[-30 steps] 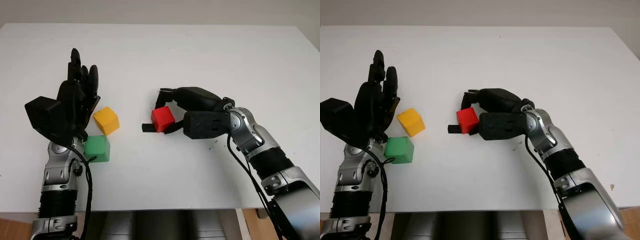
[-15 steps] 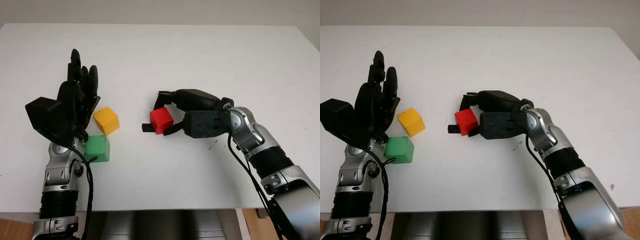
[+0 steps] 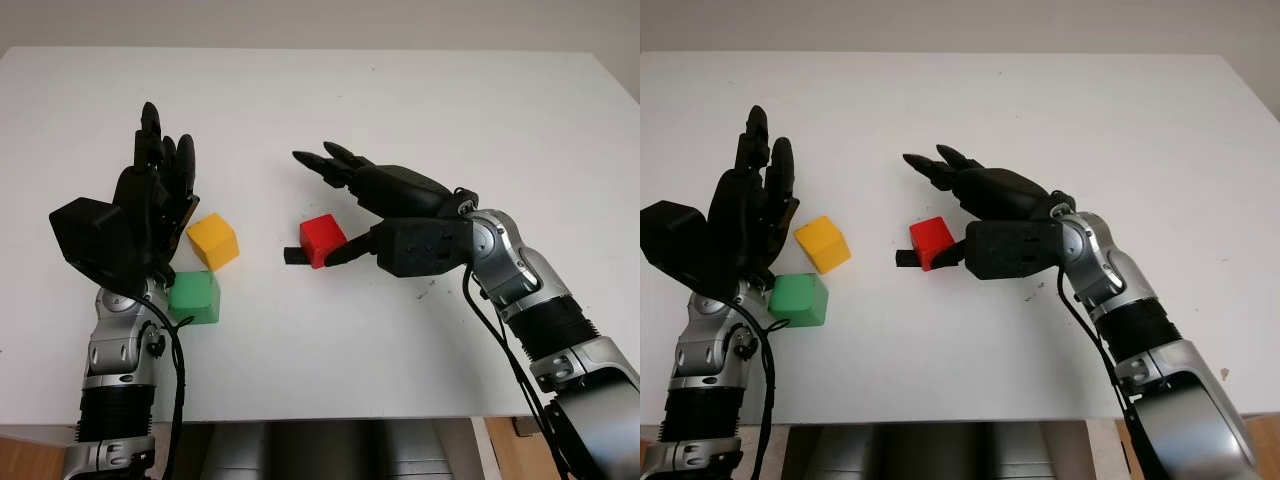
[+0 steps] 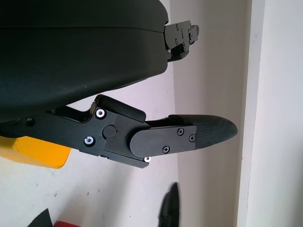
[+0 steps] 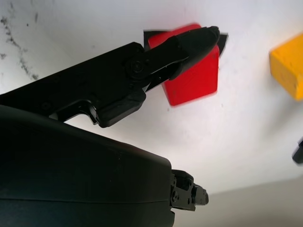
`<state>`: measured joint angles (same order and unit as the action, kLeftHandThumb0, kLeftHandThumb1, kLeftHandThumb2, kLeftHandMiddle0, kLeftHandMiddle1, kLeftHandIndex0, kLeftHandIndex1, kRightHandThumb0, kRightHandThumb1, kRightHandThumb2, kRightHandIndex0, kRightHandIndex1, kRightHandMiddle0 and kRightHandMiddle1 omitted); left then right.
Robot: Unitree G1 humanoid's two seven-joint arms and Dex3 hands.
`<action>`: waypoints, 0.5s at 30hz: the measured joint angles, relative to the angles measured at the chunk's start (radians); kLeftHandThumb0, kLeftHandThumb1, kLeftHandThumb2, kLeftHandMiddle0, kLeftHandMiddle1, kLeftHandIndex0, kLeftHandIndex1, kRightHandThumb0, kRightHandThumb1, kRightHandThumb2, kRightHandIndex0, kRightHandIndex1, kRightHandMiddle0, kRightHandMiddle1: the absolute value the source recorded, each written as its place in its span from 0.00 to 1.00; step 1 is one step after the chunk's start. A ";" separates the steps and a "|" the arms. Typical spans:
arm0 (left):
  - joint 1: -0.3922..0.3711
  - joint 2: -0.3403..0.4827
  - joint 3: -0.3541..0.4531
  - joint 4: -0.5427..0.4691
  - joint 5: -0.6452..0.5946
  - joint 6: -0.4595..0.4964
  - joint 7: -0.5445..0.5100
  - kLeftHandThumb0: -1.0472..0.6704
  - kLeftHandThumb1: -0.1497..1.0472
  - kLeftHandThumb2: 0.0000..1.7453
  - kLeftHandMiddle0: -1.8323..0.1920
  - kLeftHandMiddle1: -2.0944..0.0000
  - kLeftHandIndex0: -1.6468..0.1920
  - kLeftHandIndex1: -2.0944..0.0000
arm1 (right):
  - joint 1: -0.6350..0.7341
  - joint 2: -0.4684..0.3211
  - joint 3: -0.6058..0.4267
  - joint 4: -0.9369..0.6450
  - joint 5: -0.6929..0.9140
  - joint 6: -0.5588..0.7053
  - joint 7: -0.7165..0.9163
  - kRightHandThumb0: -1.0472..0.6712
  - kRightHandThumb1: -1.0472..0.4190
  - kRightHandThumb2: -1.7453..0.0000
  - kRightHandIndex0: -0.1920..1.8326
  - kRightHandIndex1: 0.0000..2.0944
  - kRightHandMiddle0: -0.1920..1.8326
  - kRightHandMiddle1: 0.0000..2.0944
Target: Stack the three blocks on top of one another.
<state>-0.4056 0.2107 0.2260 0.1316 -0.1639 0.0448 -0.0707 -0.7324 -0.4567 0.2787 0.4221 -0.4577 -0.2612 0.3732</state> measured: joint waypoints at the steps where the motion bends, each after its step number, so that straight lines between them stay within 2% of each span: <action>1: 0.000 0.000 0.000 0.000 0.001 0.000 0.000 0.19 1.00 0.28 0.98 0.97 0.98 0.97 | 0.004 -0.003 -0.014 -0.013 0.012 0.005 0.002 0.05 0.07 0.96 0.00 0.00 0.00 0.00; 4: 0.000 0.009 0.000 -0.006 0.004 0.002 -0.003 0.19 1.00 0.28 0.99 0.98 0.98 0.97 | 0.023 -0.007 -0.063 -0.055 0.077 0.018 0.007 0.03 0.03 0.94 0.00 0.00 0.00 0.00; 5: 0.001 0.017 0.000 -0.011 0.010 -0.001 -0.009 0.20 1.00 0.28 0.98 0.97 0.97 0.97 | 0.033 -0.005 -0.086 -0.074 0.111 0.026 0.003 0.08 0.01 0.84 0.00 0.00 0.00 0.00; 6: 0.001 0.030 0.000 -0.013 0.014 -0.004 -0.018 0.20 1.00 0.28 0.98 0.97 0.97 0.97 | 0.045 0.003 -0.112 -0.098 0.138 0.041 -0.014 0.10 0.01 0.79 0.00 0.00 0.00 0.00; 8: 0.001 0.060 0.005 -0.024 0.018 -0.011 -0.030 0.21 1.00 0.26 0.97 0.97 0.96 0.97 | 0.068 0.024 -0.169 -0.152 0.188 0.087 -0.056 0.13 0.00 0.74 0.00 0.00 0.00 0.00; 13: -0.010 0.174 0.013 -0.056 0.031 0.036 -0.092 0.27 1.00 0.16 0.93 0.96 0.92 0.95 | 0.084 0.114 -0.267 -0.194 0.325 0.177 -0.137 0.21 0.00 0.68 0.06 0.03 0.05 0.03; 15: -0.025 0.235 0.011 -0.055 0.070 0.045 -0.121 0.29 1.00 0.12 0.86 0.95 0.87 0.93 | 0.085 0.150 -0.297 -0.202 0.393 0.241 -0.143 0.22 0.00 0.67 0.05 0.03 0.04 0.02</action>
<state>-0.4305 0.4462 0.2367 0.0768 -0.0936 0.0898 -0.1914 -0.6471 -0.3062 -0.0180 0.2205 -0.0643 -0.0207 0.2297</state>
